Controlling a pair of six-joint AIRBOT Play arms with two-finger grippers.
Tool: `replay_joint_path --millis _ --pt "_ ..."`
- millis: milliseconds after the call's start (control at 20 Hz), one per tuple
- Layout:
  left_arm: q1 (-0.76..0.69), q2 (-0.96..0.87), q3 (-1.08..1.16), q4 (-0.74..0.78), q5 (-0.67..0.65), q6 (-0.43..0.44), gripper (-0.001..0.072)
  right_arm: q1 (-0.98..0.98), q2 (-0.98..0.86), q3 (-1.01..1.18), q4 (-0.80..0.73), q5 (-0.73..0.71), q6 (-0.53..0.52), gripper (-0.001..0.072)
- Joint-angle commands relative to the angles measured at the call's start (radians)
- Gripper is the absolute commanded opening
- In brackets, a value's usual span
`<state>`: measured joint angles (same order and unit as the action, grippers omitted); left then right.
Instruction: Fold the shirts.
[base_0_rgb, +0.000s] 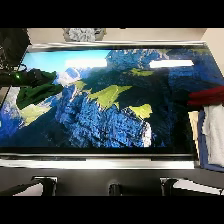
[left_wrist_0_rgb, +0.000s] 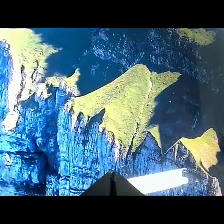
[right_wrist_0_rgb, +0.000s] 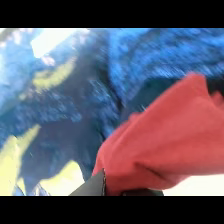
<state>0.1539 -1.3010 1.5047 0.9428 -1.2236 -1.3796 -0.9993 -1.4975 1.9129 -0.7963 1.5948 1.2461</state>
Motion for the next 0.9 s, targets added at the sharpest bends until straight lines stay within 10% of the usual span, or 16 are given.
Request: replay_joint_path --millis 0,350,850 --pt "0.000 0.000 0.000 0.000 0.000 0.012 0.0027 -0.078 0.010 0.016 -0.155 0.219 -0.004 0.0053" --pt "0.000 0.000 0.000 0.000 0.000 0.011 0.0027 -0.094 0.049 -0.020 -0.575 0.257 -0.035 0.0053" --pt "-0.001 0.000 0.000 0.000 0.000 0.011 0.0027 -0.094 0.172 -0.736 -0.750 0.092 -0.059 0.0053"
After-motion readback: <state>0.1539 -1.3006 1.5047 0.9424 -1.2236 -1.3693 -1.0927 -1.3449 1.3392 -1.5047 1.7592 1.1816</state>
